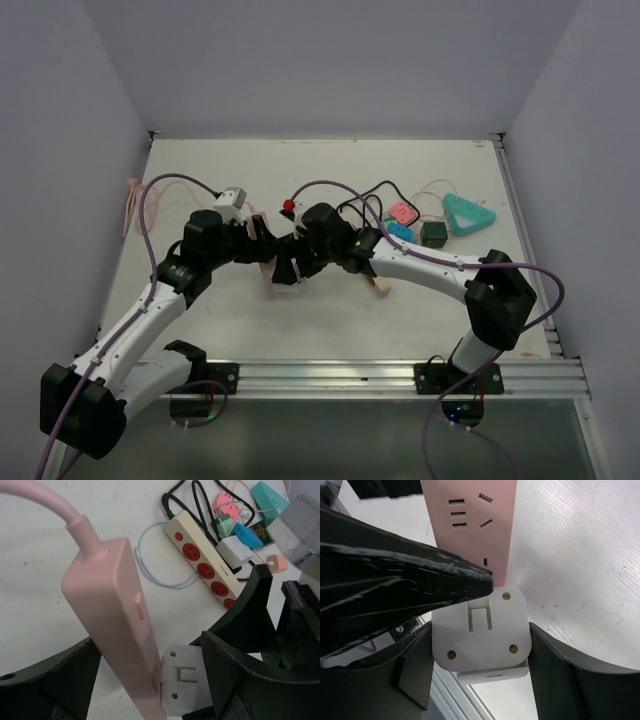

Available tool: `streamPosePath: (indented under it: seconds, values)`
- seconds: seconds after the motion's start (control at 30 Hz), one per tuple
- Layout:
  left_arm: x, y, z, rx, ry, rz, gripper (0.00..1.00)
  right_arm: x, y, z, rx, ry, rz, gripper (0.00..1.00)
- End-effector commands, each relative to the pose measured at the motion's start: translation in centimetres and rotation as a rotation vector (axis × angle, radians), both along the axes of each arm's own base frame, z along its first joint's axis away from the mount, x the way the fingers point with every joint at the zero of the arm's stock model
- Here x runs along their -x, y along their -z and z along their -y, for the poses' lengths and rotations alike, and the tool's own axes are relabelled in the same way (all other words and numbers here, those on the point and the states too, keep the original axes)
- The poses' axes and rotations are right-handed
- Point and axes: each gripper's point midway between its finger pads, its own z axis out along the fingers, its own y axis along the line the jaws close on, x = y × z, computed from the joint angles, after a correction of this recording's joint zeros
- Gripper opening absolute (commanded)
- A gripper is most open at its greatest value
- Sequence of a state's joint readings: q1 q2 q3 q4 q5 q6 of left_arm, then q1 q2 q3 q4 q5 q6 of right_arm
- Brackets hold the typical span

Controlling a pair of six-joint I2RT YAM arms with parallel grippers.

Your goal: Pull the plug off the socket

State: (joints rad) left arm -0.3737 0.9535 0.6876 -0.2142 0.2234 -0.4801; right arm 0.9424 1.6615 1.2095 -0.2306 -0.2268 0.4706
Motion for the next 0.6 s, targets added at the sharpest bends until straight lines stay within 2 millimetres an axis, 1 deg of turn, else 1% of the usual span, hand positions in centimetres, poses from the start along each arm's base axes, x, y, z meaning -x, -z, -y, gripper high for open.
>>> streamPosePath:
  seconds: [0.0, 0.03, 0.1, 0.13, 0.2, 0.23, 0.3, 0.33, 0.4, 0.43, 0.53, 0.57]
  values:
    - [0.9, 1.7, 0.3, 0.050, -0.016, -0.073, 0.81, -0.9, -3.6, -1.7, -0.115, -0.015, 0.069, 0.00]
    - [1.0, 1.9, 0.5, 0.065, -0.022, -0.084, 0.77, -0.8, -3.6, -1.8, -0.116, -0.018, 0.068, 0.00]
    - [0.8, 2.4, 0.7, 0.077, -0.023, -0.091, 0.73, -0.9, -3.6, -2.0, -0.116, -0.021, 0.065, 0.00]
    - [0.8, 2.5, 0.7, 0.082, -0.027, -0.092, 0.66, -0.8, -3.5, -2.0, -0.115, -0.022, 0.064, 0.00]
    - [0.3, 2.7, 0.5, 0.075, -0.045, -0.083, 0.59, -0.8, -3.5, -2.1, -0.116, -0.026, 0.061, 0.00]
    - [0.2, 2.8, 0.4, 0.069, -0.052, -0.078, 0.51, -0.8, -3.5, -2.1, -0.117, -0.027, 0.061, 0.00]
    - [-0.4, 2.5, 0.0, 0.057, -0.076, -0.052, 0.42, -0.7, -3.3, -2.1, -0.116, -0.033, 0.054, 0.00]
    - [-0.7, 2.3, -0.2, 0.044, -0.078, -0.033, 0.33, -0.6, -3.3, -2.1, -0.115, -0.034, 0.053, 0.00]
    - [-1.3, 1.7, -0.6, 0.023, -0.095, 0.003, 0.23, -0.6, -3.2, -2.0, -0.107, -0.035, 0.047, 0.00]
    - [-1.4, 1.6, -0.8, -0.004, -0.087, 0.024, 0.13, -0.5, -3.4, -2.0, -0.106, -0.039, 0.050, 0.00]
    - [-1.8, 0.9, -1.4, -0.069, -0.077, 0.073, 0.00, -0.5, -3.2, -1.4, -0.081, -0.038, 0.054, 0.00]
    - [-1.9, 0.7, -1.6, -0.086, -0.074, 0.083, 0.00, -0.3, -3.1, -1.1, -0.066, -0.037, 0.046, 0.00]
